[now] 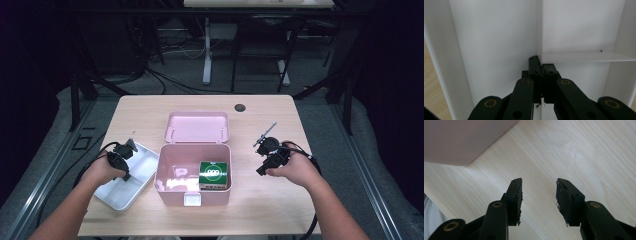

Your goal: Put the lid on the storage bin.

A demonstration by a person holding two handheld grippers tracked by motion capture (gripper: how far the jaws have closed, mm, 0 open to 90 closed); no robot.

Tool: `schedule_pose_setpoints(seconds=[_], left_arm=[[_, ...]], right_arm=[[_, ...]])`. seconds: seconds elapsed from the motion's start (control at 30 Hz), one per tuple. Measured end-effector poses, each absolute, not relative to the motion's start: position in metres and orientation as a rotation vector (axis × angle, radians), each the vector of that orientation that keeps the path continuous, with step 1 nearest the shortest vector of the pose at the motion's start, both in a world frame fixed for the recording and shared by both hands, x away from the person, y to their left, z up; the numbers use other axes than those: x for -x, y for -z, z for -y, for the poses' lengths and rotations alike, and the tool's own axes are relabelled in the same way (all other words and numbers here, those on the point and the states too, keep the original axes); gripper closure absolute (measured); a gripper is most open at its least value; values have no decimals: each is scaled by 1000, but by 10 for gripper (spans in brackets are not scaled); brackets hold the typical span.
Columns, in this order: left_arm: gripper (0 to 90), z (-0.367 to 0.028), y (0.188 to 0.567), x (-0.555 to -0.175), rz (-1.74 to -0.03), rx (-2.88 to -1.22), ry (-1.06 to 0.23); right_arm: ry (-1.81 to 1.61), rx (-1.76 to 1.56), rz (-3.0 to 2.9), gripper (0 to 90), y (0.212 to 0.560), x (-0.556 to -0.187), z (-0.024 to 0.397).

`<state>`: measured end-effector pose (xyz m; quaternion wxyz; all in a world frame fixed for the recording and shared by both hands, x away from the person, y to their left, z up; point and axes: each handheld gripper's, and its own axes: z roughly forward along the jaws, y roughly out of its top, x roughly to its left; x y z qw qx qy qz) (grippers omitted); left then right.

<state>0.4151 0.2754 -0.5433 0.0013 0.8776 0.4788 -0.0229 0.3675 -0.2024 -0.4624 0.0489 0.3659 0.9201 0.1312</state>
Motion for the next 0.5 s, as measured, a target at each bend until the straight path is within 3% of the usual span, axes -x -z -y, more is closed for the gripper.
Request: schedule_pose_setpoints(seconds=[0.5], left_arm=[[890, -281, 520, -415, -1483, -2763, 58]], right_arm=[[-414, -1122, -2796, 563, 465, -369, 205]])
